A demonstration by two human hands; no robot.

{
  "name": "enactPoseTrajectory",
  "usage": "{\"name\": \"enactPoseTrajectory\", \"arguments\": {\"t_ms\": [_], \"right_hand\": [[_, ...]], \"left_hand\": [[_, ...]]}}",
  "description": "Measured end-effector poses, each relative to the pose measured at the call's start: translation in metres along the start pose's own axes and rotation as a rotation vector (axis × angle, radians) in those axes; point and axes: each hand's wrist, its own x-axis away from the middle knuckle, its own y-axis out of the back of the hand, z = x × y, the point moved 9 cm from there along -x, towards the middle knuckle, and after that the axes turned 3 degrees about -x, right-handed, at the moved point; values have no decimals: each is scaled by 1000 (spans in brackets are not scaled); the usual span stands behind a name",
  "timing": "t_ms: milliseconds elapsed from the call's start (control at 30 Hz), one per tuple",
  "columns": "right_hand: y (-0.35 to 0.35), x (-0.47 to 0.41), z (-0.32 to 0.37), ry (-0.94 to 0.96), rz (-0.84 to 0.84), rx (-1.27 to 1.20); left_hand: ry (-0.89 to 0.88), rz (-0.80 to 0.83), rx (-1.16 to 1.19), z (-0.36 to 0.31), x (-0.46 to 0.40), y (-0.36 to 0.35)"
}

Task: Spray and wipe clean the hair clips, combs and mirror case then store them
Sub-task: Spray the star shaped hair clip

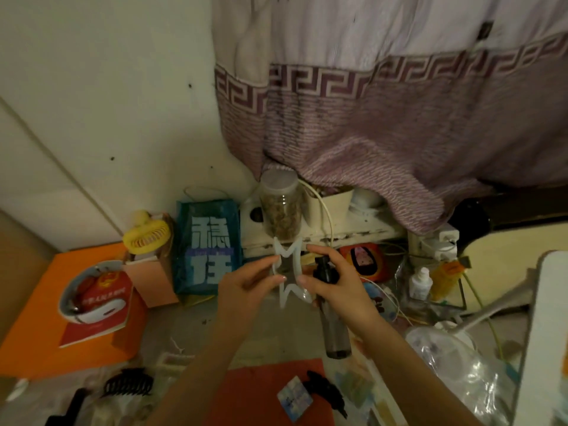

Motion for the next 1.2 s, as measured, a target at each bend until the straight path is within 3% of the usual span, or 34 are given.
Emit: {"name": "enactPoseTrajectory", "arguments": {"t_ms": [233, 733, 1200], "right_hand": [[-11, -1, 60, 136, 37, -10], [-11, 12, 175, 459, 34, 0], [-21, 28, 230, 582, 87, -16]], "left_hand": [[-99, 3, 11, -51, -12, 17], [-219, 221, -16, -177, -28, 41], [-363, 307, -1, -240, -39, 50]]}}
